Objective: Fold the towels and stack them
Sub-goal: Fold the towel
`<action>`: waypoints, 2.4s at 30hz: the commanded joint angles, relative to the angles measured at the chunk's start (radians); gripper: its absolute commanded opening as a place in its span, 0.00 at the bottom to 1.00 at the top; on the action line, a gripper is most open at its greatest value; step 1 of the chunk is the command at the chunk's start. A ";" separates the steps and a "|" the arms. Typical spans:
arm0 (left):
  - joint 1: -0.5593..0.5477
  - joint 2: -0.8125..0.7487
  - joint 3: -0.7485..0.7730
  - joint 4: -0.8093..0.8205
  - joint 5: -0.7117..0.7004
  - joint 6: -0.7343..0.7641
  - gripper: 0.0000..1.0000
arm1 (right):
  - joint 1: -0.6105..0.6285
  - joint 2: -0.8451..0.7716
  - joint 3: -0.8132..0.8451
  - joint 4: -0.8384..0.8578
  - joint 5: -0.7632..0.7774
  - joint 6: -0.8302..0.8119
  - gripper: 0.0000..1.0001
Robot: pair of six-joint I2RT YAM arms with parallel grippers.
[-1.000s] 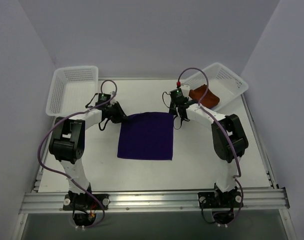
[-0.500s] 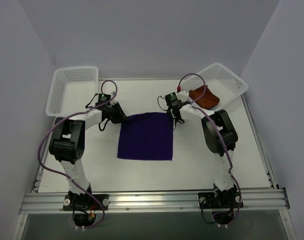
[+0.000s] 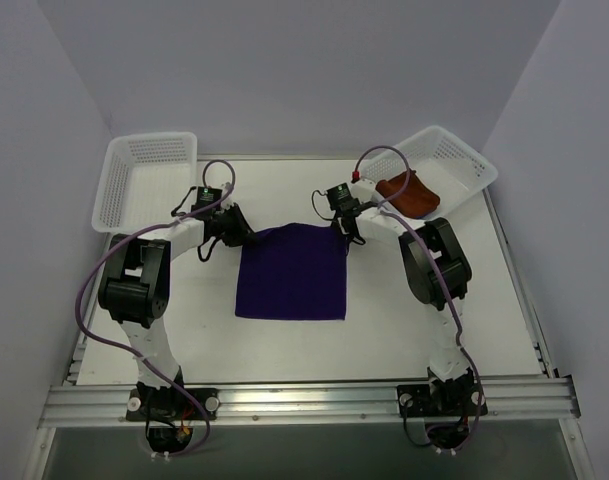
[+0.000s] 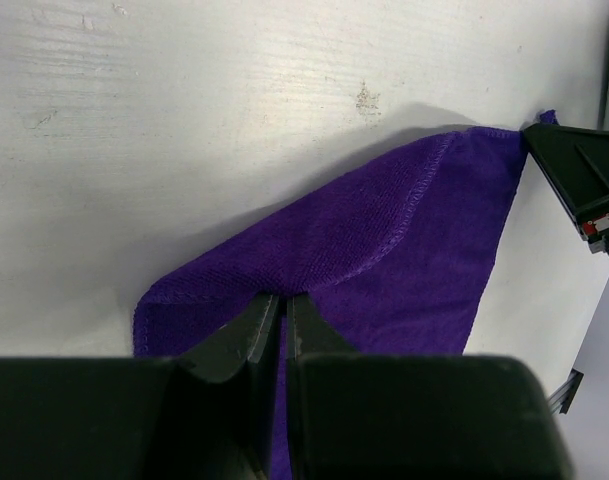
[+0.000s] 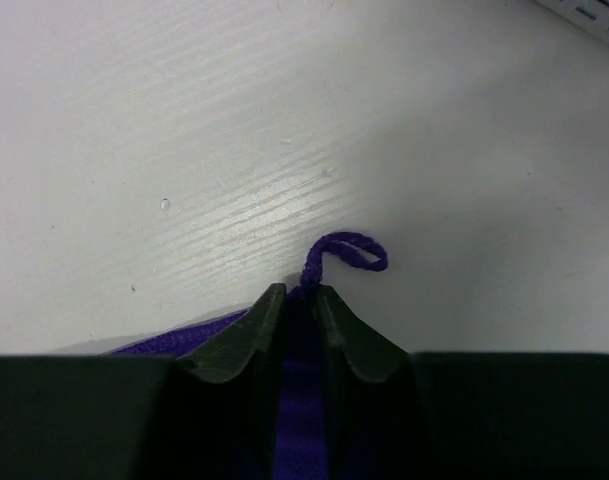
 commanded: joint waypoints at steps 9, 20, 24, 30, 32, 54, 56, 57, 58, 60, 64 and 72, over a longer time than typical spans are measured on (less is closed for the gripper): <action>0.003 -0.039 0.047 -0.013 0.013 0.033 0.02 | 0.015 -0.054 -0.028 0.076 0.100 -0.131 0.00; 0.001 -0.160 0.010 -0.065 0.062 0.059 0.02 | 0.020 -0.335 -0.285 0.346 -0.021 -0.391 0.00; 0.001 -0.220 -0.042 -0.104 0.046 0.070 0.02 | 0.035 -0.407 -0.371 0.367 -0.044 -0.397 0.00; 0.001 -0.327 -0.157 -0.141 -0.005 0.060 0.02 | 0.077 -0.522 -0.482 0.363 -0.037 -0.381 0.00; 0.001 -0.355 -0.221 -0.132 -0.028 0.032 0.02 | 0.084 -0.562 -0.528 0.358 -0.031 -0.372 0.00; -0.069 -0.568 -0.467 -0.249 -0.142 -0.054 0.02 | 0.236 -0.823 -0.836 0.248 -0.020 -0.196 0.00; -0.069 -0.583 -0.464 -0.280 -0.145 -0.057 0.02 | 0.238 -0.840 -0.850 0.234 -0.008 -0.188 0.00; -0.069 -0.602 -0.464 -0.291 -0.149 -0.057 0.02 | 0.239 -0.852 -0.855 0.222 -0.008 -0.187 0.00; -0.069 -0.610 -0.464 -0.303 -0.157 -0.056 0.02 | 0.238 -0.869 -0.858 0.214 -0.008 -0.187 0.00; -0.069 -0.629 -0.464 -0.314 -0.157 -0.056 0.02 | 0.241 -0.886 -0.859 0.197 -0.011 -0.187 0.00; -0.074 -0.640 -0.464 -0.335 -0.143 -0.054 0.02 | 0.244 -0.920 -0.867 0.185 -0.020 -0.188 0.00; -0.096 -0.679 -0.509 -0.360 -0.165 -0.057 0.02 | 0.249 -0.923 -0.898 0.201 -0.047 -0.168 0.00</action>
